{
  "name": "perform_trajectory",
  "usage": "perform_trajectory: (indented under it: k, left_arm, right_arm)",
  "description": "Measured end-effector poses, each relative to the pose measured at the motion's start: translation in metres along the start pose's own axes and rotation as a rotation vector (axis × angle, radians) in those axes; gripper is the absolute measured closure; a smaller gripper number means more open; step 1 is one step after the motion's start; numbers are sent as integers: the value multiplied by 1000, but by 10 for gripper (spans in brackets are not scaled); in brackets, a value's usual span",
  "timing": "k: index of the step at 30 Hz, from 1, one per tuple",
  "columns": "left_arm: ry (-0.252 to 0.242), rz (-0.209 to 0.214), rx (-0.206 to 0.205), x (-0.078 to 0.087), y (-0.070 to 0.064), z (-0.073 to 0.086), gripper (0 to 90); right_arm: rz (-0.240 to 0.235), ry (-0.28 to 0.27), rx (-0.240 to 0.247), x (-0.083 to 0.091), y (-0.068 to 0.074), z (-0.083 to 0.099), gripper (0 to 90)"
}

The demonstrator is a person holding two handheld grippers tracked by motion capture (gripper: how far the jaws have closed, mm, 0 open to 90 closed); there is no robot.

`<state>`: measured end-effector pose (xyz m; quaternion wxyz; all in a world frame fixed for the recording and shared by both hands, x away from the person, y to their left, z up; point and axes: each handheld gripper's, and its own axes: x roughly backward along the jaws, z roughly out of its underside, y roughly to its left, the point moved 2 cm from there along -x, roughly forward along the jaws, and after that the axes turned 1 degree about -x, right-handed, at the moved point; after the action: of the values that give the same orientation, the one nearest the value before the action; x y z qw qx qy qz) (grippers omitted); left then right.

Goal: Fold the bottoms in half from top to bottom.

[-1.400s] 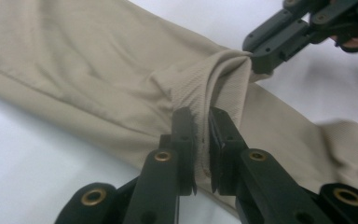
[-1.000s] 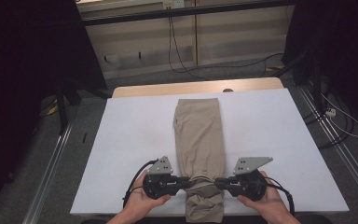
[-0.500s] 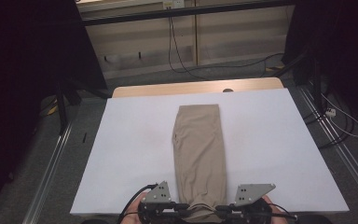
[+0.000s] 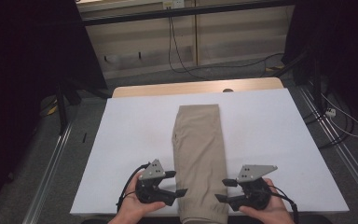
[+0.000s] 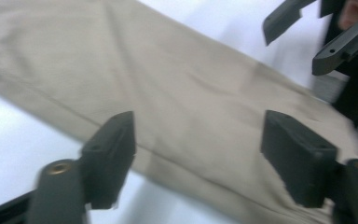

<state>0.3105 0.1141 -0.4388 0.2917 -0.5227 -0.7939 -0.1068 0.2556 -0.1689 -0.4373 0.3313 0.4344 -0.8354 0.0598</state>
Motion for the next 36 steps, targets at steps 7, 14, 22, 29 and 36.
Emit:
perform_trajectory:
  k: [7, 14, 22, 29, 36]
  left_arm:
    - [-44, -107, 41, -8, 33, -9, 176]
    - [-50, -155, 74, -18, 61, -21, 154]
    - [-76, -201, 91, -30, 92, -41, 173]
    - [-111, -226, 117, -39, 112, -54, 173]
    - [-130, -255, 145, -46, 137, -74, 176]
  right_arm:
    - [54, -20, -30, -13, -32, -15, 366]
    - [101, -51, -31, -20, -55, -36, 339]
    - [147, -42, -64, -33, -86, -53, 312]
    - [189, -98, -100, -39, -112, -71, 340]
    - [240, -124, -113, -43, -136, -94, 338]
